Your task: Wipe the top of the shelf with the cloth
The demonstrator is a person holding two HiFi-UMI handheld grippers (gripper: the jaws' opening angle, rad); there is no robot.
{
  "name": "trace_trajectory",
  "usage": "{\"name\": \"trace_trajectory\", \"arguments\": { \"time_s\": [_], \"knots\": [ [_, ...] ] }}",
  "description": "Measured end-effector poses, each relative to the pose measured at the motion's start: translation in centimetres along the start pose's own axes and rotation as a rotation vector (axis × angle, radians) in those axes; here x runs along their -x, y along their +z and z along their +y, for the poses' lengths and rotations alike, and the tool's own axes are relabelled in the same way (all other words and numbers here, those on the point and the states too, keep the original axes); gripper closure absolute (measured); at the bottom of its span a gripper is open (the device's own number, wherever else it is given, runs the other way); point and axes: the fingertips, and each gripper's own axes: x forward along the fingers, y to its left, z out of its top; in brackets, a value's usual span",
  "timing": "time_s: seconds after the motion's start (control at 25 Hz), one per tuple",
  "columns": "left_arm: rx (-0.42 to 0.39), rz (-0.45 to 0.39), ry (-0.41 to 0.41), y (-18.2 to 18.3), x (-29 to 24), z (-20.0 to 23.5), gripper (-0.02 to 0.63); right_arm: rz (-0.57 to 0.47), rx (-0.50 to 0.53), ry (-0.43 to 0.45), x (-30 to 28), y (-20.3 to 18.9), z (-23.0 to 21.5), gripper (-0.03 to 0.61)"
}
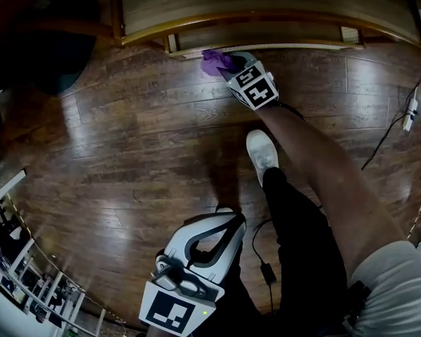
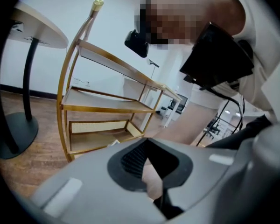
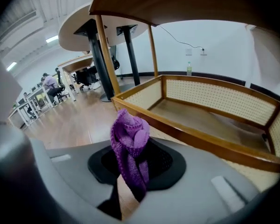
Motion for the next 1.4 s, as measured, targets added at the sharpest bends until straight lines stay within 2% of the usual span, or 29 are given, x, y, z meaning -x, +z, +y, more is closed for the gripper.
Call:
{"name": "trace_trajectory", "arguments": {
  "time_s": [0.28, 0.56, 0.72, 0.92, 1.04, 1.16, 1.32, 1.4],
  "knots": [
    [-0.034, 0.035, -0.112, 0.5, -4.1, -1.5, 0.594, 0.067, -0.073, -0.189, 7.9, -7.4, -11.9, 0.488],
    [-0.079, 0.125, -0.221, -0.7, -7.2, -3.7, 0.593, 0.125, -0.133, -0.403, 17.8, -14.6, -23.3, 0.488],
    [-0.1, 0.149, -0.247, -0.9, -8.5, -3.8, 0.594, 0.149, -0.164, -0.505, 22.2, -17.0, -28.3, 0.488],
    [-0.121, 0.158, -0.27, -1.1, -9.5, -4.1, 0.594, 0.208, -0.159, -0.586, 26.0, -19.1, -32.5, 0.488],
    [-0.129, 0.158, -0.279, -1.2, -9.9, -4.4, 0.594, 0.233, -0.162, -0.601, 26.8, -19.6, -33.2, 0.488],
    [-0.127, 0.149, -0.278, -0.9, -9.8, -4.8, 0.594, 0.227, -0.181, -0.586, 26.3, -19.5, -31.6, 0.488],
    [-0.12, 0.128, -0.275, 0.2, -9.0, -5.9, 0.594, 0.205, -0.211, -0.482, 23.6, -19.2, -24.9, 0.488],
    [-0.118, 0.114, -0.271, 0.9, -8.1, -6.4, 0.594, 0.166, -0.213, -0.402, 21.9, -17.4, -20.4, 0.488]
  ]
}}
